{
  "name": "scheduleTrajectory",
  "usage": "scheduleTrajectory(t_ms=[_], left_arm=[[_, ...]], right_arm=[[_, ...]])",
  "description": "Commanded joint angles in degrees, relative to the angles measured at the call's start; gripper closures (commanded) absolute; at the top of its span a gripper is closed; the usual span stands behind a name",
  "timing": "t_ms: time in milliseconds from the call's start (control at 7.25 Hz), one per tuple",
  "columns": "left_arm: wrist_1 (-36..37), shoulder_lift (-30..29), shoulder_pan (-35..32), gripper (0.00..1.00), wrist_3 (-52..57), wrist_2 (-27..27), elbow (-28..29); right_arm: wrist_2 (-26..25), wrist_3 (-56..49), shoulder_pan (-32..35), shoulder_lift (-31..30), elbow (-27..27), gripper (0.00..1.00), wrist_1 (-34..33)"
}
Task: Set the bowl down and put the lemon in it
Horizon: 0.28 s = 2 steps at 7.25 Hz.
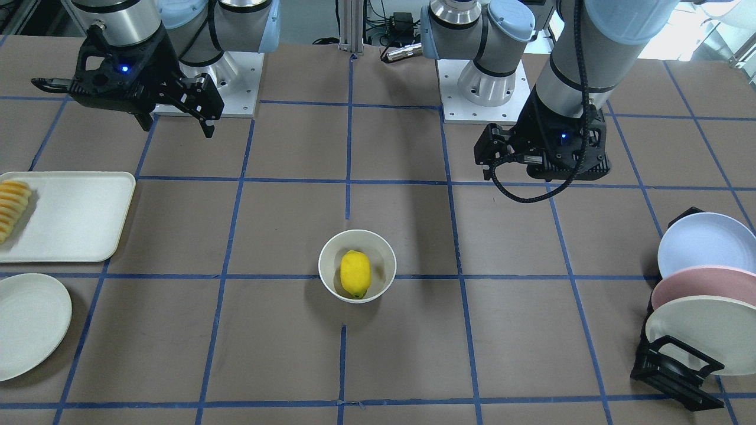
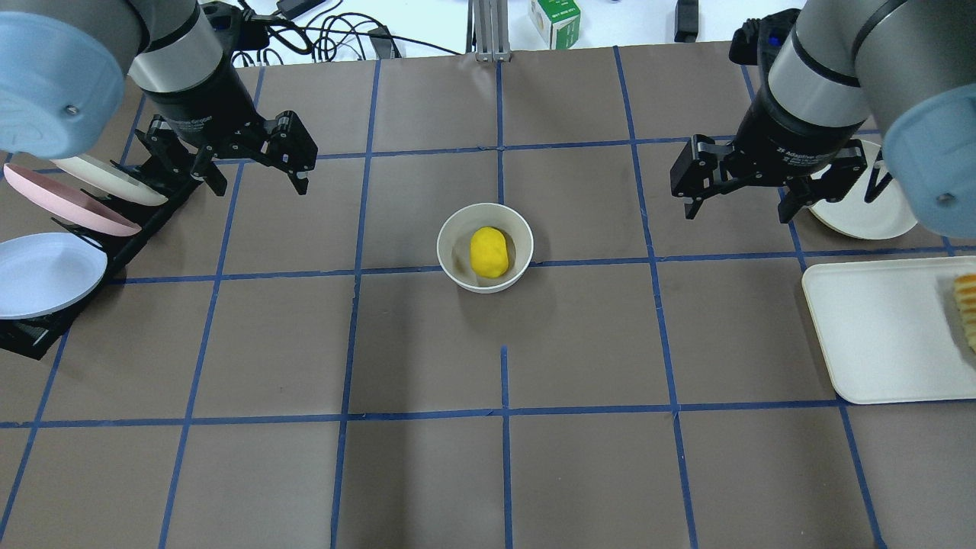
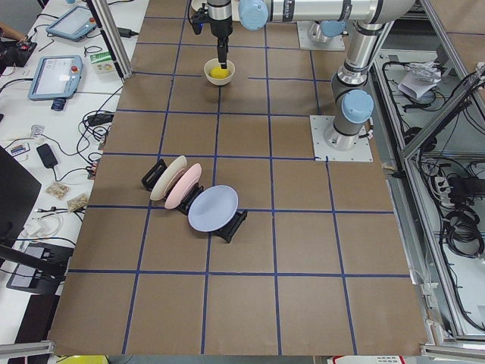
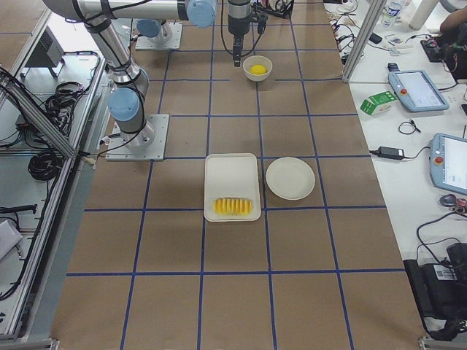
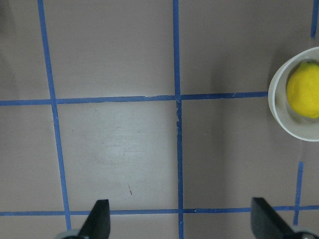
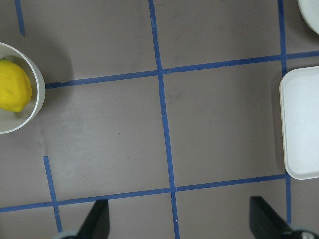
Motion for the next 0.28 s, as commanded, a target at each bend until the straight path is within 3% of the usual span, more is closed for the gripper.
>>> scheduleTrajectory(t_ms=[0, 138], left_arm=[[0.1, -0.1, -0.1, 0.0, -0.1, 0.0, 0.0], [0.0, 0.0, -0.1, 0.0, -0.1, 0.0, -0.2]], right_arm=[[0.0, 0.0, 0.0, 0.0, 0.1, 0.0, 0.0], [-0.4, 0.0, 0.1, 0.0, 0.2, 0.0, 0.0]])
